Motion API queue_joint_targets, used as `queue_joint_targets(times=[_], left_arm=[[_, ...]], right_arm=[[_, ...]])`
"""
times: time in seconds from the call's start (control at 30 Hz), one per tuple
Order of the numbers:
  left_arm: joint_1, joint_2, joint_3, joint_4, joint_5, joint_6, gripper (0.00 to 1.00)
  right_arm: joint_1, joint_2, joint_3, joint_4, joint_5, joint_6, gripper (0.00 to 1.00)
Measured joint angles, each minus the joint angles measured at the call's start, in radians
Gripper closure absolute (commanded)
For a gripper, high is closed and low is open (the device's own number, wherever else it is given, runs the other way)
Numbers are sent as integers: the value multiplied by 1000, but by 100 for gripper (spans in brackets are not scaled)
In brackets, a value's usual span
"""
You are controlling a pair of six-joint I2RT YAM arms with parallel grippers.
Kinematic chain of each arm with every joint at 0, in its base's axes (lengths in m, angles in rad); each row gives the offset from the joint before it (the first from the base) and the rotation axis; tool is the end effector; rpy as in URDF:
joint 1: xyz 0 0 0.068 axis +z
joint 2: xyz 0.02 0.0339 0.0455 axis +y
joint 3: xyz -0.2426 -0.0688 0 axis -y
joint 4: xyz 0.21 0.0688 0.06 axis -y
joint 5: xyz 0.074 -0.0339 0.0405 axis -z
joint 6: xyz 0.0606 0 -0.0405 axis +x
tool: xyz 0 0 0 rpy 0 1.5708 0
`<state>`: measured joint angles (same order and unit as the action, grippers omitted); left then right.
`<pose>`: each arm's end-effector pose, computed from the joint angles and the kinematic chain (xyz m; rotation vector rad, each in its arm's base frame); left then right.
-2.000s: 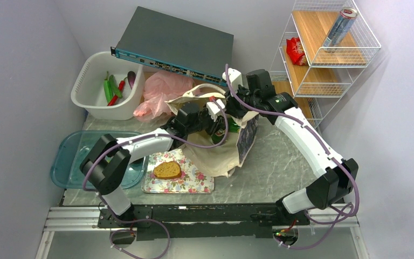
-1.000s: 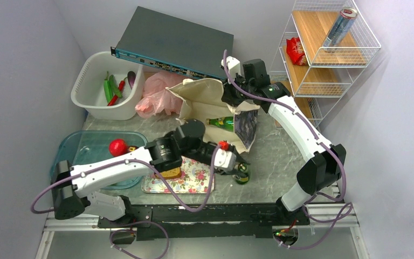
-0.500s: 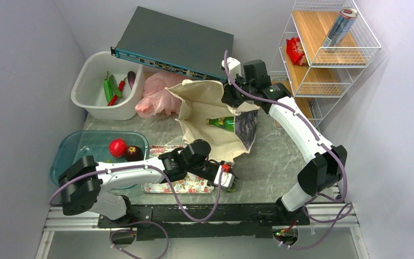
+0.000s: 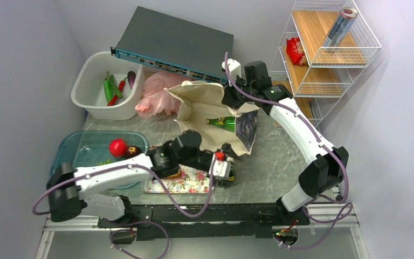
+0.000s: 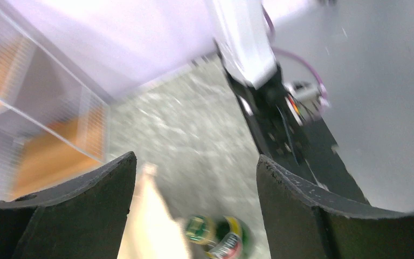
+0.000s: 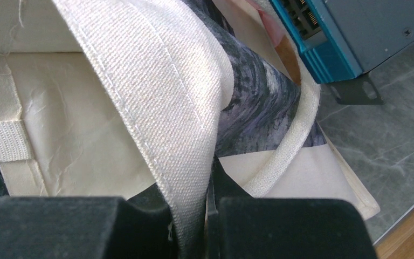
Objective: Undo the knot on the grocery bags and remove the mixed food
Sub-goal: Place the bottle at the center of the board, then adjust the bottle in the takeout bag.
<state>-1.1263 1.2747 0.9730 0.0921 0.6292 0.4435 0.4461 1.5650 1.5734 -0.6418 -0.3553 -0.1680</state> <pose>0.0916 -0.2752 0.3148 1.6081 0.9385 -1.0401 0.2918 0.1629 0.3404 -0.8566 2.0390 0.5462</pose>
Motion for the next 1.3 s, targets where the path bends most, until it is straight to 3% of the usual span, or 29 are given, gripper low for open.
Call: queue_joint_targets(times=[0.17,0.3,0.53,0.83,1.07,1.3], left_arm=[[127,-104,290,-177,24,-33,36],[300,-114,340,-265,-11,64,44],[356,228,316,-320,-193,302,52],[390,544,359,-337,-418,478,46],[413,658,423,-294,-460,536,40],[447,823,586,-317,-427,512,39]], right_arm=[[0,-35,-37,1,-16,0,100],[-1,-53,-54,5,-22,0,100],[-1,-57,-60,7,-26,1,100],[-1,-57,-60,6,-28,0,100],[-1,-54,-54,3,-31,0,100],[-2,-54,-52,0,-35,-5,100]])
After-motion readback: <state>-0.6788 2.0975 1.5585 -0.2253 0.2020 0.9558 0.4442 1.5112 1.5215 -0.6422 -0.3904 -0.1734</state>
